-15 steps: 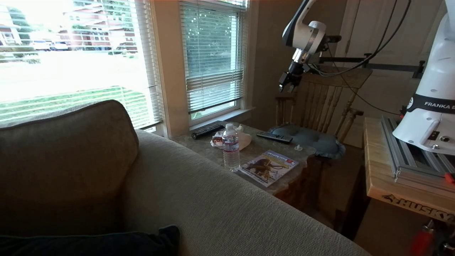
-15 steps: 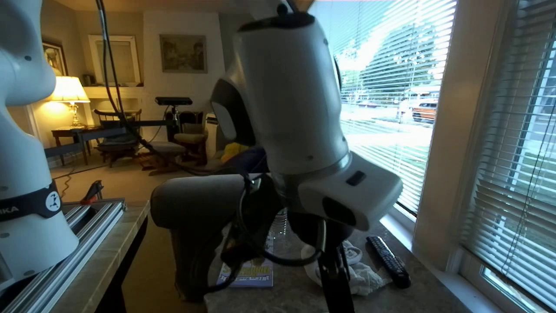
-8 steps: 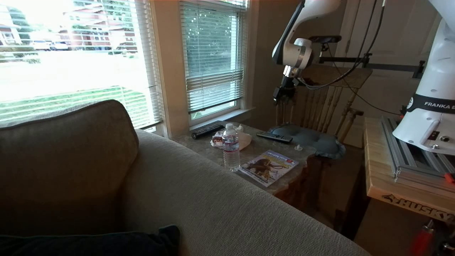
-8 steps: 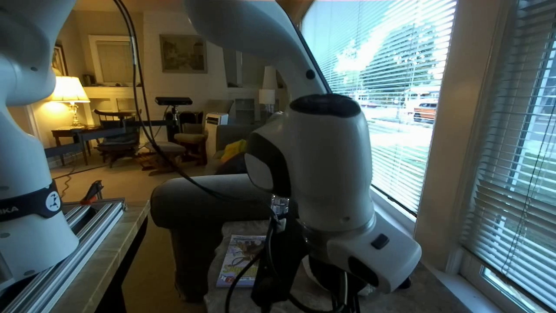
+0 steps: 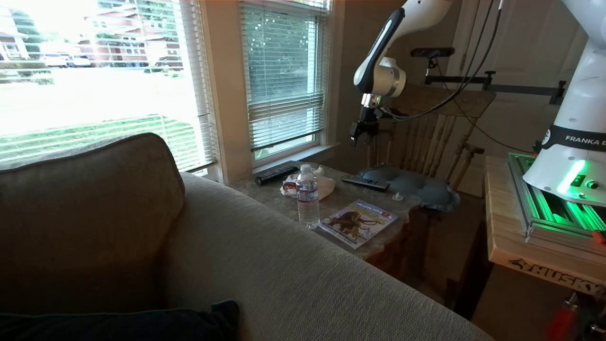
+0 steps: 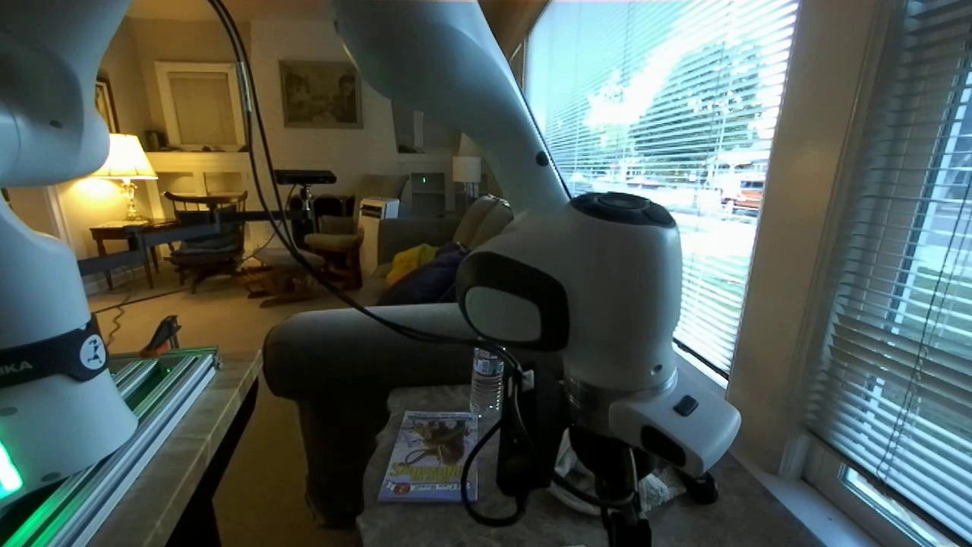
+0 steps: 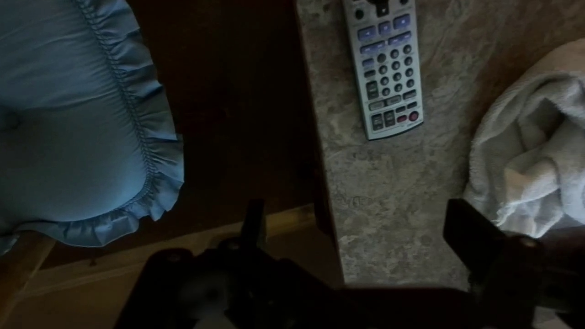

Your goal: Put the grey remote control on top of the white towel then press a button on the remote control.

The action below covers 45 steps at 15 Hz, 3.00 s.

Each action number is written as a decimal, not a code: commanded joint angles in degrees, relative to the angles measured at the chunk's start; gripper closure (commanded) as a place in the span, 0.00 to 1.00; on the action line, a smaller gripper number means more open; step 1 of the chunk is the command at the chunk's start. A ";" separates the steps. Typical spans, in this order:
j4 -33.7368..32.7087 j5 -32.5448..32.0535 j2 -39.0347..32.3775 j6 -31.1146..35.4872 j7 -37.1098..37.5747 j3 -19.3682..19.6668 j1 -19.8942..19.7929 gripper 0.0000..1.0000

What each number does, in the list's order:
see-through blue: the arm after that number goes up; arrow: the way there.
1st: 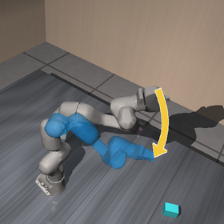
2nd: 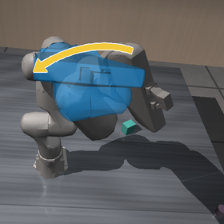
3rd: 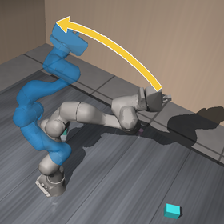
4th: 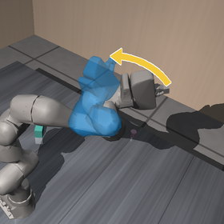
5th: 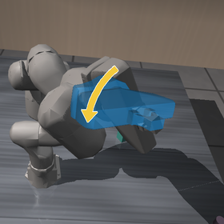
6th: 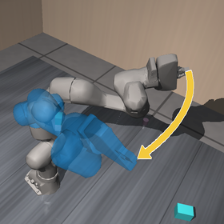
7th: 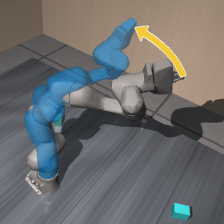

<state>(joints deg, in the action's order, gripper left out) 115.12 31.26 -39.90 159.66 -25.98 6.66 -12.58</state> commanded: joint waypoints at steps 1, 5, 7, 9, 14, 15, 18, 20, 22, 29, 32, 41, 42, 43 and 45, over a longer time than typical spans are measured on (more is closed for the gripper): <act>-1.64 -6.12 -1.29 0.89 3.82 -5.76 -4.74 0.00; -1.73 -9.44 -2.55 1.21 5.57 -8.15 -6.11 0.00; -1.81 -11.32 -3.60 1.10 6.93 -7.91 -5.59 0.00; -1.91 -12.81 -4.41 0.91 8.10 -7.84 -5.43 0.00; -0.40 -13.02 -2.95 0.60 7.43 -9.16 -7.29 0.00; 0.21 -13.33 -2.57 0.74 7.49 -8.81 -7.16 0.00; 0.09 -14.68 -3.63 0.60 7.07 -9.47 -6.80 0.00; 0.08 -14.98 -4.19 -0.13 6.55 -10.82 -7.13 0.00; 0.26 -15.69 -4.68 -0.65 6.95 -10.98 -6.45 0.00; -0.24 -19.81 -7.34 -6.24 7.98 -9.45 -4.11 0.00; -0.56 -22.14 -8.11 -8.08 8.73 -7.90 -2.55 0.00; -0.56 -30.35 -10.00 -5.38 13.32 -1.90 3.56 0.00; -0.35 -30.64 -10.23 -4.29 13.49 -1.74 3.72 0.00; -0.30 -30.80 -10.75 -2.68 13.37 -1.83 3.52 0.00; -0.16 -30.89 -11.52 0.48 13.27 -1.85 3.29 0.00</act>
<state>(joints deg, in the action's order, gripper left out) 115.23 2.89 -49.72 156.11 -14.93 4.30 -9.69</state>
